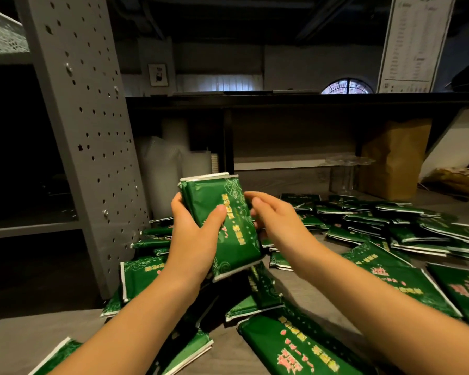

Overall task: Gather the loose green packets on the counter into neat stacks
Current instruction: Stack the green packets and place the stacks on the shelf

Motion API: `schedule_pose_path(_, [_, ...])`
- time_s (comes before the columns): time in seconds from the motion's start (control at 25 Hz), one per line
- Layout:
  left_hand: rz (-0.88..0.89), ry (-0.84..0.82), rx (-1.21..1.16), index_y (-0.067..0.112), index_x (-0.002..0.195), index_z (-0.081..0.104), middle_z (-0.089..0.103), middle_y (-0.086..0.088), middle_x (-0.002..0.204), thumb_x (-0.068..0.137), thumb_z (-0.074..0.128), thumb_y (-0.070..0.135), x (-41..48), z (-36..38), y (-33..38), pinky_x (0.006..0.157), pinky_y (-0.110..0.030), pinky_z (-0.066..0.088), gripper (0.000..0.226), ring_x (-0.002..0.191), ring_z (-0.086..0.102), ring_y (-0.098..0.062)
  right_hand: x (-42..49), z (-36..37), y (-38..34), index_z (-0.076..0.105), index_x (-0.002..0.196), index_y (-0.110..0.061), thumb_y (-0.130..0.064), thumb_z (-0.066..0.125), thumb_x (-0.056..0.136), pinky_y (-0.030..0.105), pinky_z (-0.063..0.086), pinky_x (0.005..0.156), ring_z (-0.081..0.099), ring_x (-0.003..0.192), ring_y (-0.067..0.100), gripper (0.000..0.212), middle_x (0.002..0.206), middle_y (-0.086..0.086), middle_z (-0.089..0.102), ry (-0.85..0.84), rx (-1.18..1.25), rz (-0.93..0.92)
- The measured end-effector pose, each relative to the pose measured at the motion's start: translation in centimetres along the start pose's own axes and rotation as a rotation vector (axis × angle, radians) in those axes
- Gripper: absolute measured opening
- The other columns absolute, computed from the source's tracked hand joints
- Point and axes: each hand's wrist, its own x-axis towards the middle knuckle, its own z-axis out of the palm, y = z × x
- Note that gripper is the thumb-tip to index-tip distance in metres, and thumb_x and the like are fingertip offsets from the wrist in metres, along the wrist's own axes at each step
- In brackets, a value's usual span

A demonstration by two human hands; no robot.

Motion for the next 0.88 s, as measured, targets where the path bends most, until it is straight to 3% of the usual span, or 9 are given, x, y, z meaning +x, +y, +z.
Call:
schedule_pose_path(0.12, [0.014, 0.082, -0.017, 0.021, 0.127, 0.034, 0.058, 0.003, 0.107, 0.092, 0.057, 0.019, 0.9, -0.8, 0.1, 0.063, -0.023, 0.05, 0.041, 0.089, 0.061, -0.01, 0.9, -3.0, 0.7, 0.064, 0.102, -0.012, -0.037, 0.045, 0.096, 0.031, 0.048, 0.071, 0.059, 0.077, 0.016, 0.032, 0.083, 0.0, 0.062, -0.165, -0.776, 0.036])
schedule_pose_path(0.2, [0.031, 0.131, -0.038, 0.018, 0.131, 0.032, 0.057, 0.002, 0.109, 0.092, 0.057, 0.018, 1.5, -1.4, 0.1, 0.074, -0.029, 0.052, 0.045, 0.095, 0.06, -0.014, 0.7, -3.3, 1.2, 0.061, 0.089, -0.009, -0.057, 0.048, 0.089, 0.033, 0.046, 0.071, 0.058, 0.077, 0.021, 0.05, 0.082, 0.004, 0.061, -0.366, -0.978, 0.197])
schedule_pose_path(0.28, [0.039, 0.158, -0.059, 0.017, 0.134, 0.03, 0.056, 0.002, 0.11, 0.092, 0.057, 0.017, 2.0, -1.7, 0.1, 0.077, -0.032, 0.052, 0.05, 0.097, 0.06, -0.016, 0.2, -2.4, 1.5, 0.053, 0.076, -0.01, -0.064, 0.055, 0.081, 0.03, 0.039, 0.06, 0.051, 0.067, 0.019, 0.054, 0.073, 0.002, 0.054, -0.467, -0.933, 0.283])
schedule_pose_path(0.36, [0.042, 0.164, -0.089, 0.016, 0.134, 0.031, 0.056, 0.002, 0.108, 0.092, 0.057, 0.015, 2.2, -1.8, 0.1, 0.074, -0.03, 0.051, 0.049, 0.091, 0.06, -0.013, 0.1, -1.7, 1.9, 0.045, 0.072, -0.015, -0.056, 0.062, 0.081, 0.029, 0.033, 0.056, 0.045, 0.063, 0.015, 0.045, 0.07, -0.001, 0.048, -0.493, -0.9, 0.243])
schedule_pose_path(0.52, [0.039, 0.158, -0.12, 0.016, 0.131, 0.033, 0.057, 0.004, 0.103, 0.092, 0.056, 0.013, 2.2, -1.8, 0.1, 0.07, -0.028, 0.051, 0.045, 0.088, 0.06, -0.011, 0.6, -3.4, 1.2, 0.05, 0.091, -0.013, -0.031, 0.063, 0.089, 0.03, 0.051, 0.074, 0.061, 0.082, 0.018, 0.022, 0.089, 0.004, 0.061, -0.344, -0.672, 0.248])
schedule_pose_path(0.64, [0.029, 0.151, -0.125, 0.017, 0.133, 0.032, 0.058, 0.004, 0.106, 0.092, 0.056, 0.014, 1.9, -1.7, 0.1, 0.072, -0.028, 0.051, 0.048, 0.094, 0.061, -0.013, 1.2, -5.6, 0.1, 0.052, 0.097, -0.017, -0.021, 0.059, 0.092, 0.034, 0.056, 0.08, 0.067, 0.086, 0.019, 0.009, 0.099, 0.007, 0.067, -0.242, -0.47, 0.284])
schedule_pose_path(0.76, [-0.014, 0.127, -0.145, 0.019, 0.131, 0.034, 0.059, 0.002, 0.107, 0.092, 0.056, 0.015, 1.6, -1.4, 0.3, 0.068, -0.029, 0.051, 0.045, 0.091, 0.062, -0.013, 1.4, -6.8, -1.4, 0.058, 0.105, -0.017, -0.018, 0.054, 0.095, 0.036, 0.057, 0.079, 0.07, 0.083, 0.021, 0.011, 0.097, 0.007, 0.071, -0.113, -0.307, 0.2])
schedule_pose_path(0.88, [-0.061, 0.071, -0.142, 0.02, 0.129, 0.035, 0.061, 0.001, 0.108, 0.092, 0.057, 0.017, 1.1, -1.0, 0.5, 0.071, -0.033, 0.054, 0.043, 0.094, 0.064, -0.016, 0.5, -6.8, -3.0, 0.061, 0.101, -0.019, -0.018, 0.048, 0.097, 0.027, 0.058, 0.067, 0.07, 0.073, 0.014, 0.013, 0.084, -0.001, 0.074, -0.067, -0.056, 0.105])
